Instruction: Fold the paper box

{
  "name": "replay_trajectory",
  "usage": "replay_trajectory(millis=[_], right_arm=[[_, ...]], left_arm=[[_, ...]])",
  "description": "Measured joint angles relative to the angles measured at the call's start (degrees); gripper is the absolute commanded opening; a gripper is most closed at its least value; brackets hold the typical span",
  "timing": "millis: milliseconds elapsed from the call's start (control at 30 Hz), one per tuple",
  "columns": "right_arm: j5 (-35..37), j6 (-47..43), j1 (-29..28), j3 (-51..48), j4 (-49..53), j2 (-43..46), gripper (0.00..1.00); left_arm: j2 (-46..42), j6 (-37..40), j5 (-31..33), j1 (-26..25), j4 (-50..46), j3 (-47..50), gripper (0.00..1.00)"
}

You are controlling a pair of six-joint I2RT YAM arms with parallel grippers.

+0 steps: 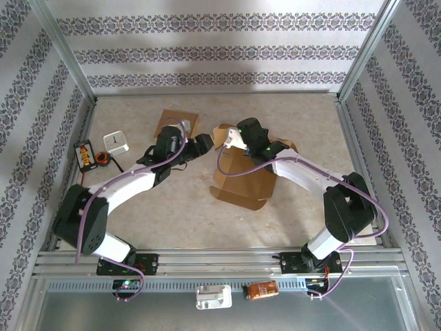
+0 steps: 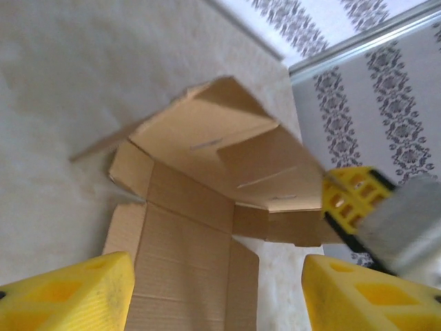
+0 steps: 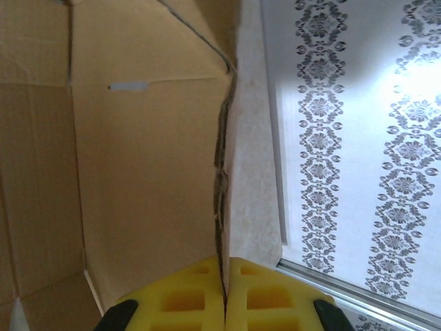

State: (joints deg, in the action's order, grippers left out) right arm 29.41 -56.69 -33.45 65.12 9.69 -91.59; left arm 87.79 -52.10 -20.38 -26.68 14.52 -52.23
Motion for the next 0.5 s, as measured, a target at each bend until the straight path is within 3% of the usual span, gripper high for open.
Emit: replay_trajectory(millis=[167, 267, 333, 500], right_arm=[[0.4, 2.2, -0.2, -1.2, -1.5, 0.0, 0.06], [0.2, 3.5, -0.2, -1.4, -1.9, 0.0, 0.08], [0.1, 4.3, -0.2, -1.4, -1.9, 0.1, 0.08], [-0.4, 5.7, -0.2, -1.6, -1.8, 0.5, 0.08]], left_arm=[[6.4, -4.2, -2.1, -0.8, 1.5, -3.3, 0.57], [8.7, -6.1, -2.3, -0.7, 4.5, -4.7, 0.69], [10.7, -8.2, -2.5, -0.8, 8.1, -5.6, 0.70], [16.8, -15.3, -3.6, -0.8, 17.6, -7.0, 0.60]])
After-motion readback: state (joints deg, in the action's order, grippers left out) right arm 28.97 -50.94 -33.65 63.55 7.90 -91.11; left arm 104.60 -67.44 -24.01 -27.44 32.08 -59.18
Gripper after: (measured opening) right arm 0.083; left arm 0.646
